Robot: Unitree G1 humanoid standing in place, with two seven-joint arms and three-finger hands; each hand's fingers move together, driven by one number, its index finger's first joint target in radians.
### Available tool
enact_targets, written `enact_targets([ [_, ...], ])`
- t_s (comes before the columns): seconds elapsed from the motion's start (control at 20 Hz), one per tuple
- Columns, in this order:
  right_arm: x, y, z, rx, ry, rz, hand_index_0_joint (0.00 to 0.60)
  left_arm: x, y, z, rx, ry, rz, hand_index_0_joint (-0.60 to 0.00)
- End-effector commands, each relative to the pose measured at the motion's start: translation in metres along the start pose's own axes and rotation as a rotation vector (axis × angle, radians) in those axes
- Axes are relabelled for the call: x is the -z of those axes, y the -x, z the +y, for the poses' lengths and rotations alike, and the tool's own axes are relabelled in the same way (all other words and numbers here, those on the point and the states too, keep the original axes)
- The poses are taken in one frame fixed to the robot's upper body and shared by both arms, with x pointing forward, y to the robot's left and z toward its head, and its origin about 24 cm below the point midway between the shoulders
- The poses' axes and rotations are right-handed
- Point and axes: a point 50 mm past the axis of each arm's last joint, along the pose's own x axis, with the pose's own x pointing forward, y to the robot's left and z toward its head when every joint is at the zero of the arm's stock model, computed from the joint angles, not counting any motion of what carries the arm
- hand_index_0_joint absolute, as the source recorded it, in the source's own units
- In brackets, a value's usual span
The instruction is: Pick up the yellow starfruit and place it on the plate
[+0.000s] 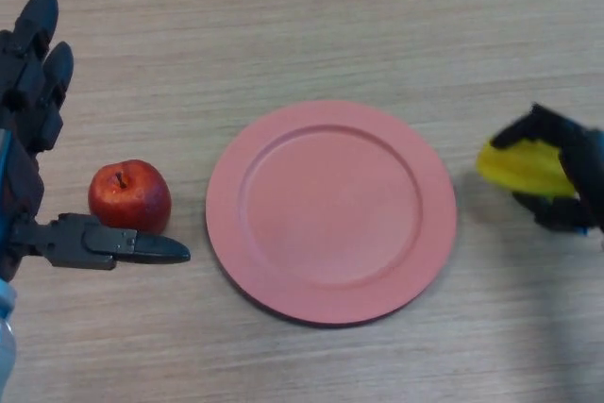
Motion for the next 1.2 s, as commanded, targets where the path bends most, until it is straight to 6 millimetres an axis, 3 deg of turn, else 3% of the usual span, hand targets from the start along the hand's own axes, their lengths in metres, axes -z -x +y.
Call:
enact_targets([
  [0.05, -0.021, -0.008, -0.042, 0.165, -0.041, -0.100, 0.600, -0.037, 0.002, 0.009, -0.030, -0.057, -0.231, 0.000],
  [0.25, -0.060, -0.007, -0.033, 0.115, -0.239, -0.156, 0.600, -0.037, 0.001, 0.009, -0.029, -0.051, -0.220, 0.000],
  [0.4, -0.081, -0.004, -0.013, 0.053, -0.355, -0.165, 0.600, -0.040, -0.001, 0.006, -0.012, -0.041, -0.215, 0.000],
  [0.55, -0.094, -0.003, 0.004, 0.010, -0.516, -0.137, 0.600, -0.039, 0.000, 0.004, -0.009, -0.037, -0.222, 0.000],
  [0.7, -0.100, -0.001, 0.025, -0.033, -0.502, -0.103, 0.600, -0.037, 0.002, 0.003, -0.002, -0.029, -0.209, 0.000],
  [0.9, -0.106, 0.001, 0.039, -0.083, -0.568, -0.071, 0.600, -0.037, 0.003, 0.004, -0.005, -0.022, -0.200, 0.000],
  [0.95, -0.107, 0.001, 0.040, -0.087, -0.582, -0.064, 0.551, -0.036, 0.003, 0.004, -0.005, -0.022, -0.199, 0.000],
  [1.1, -0.109, 0.003, 0.043, -0.107, -0.616, -0.049, 0.152, -0.038, 0.003, 0.003, -0.001, -0.024, -0.202, 0.000],
  [1.15, -0.110, 0.003, 0.044, -0.118, -0.631, -0.043, 0.051, -0.038, 0.004, 0.003, 0.000, -0.017, -0.200, 0.000],
  [1.2, -0.111, 0.002, 0.043, -0.123, -0.640, -0.044, 0.000, -0.038, 0.004, 0.003, -0.001, -0.010, -0.194, 0.000],
])
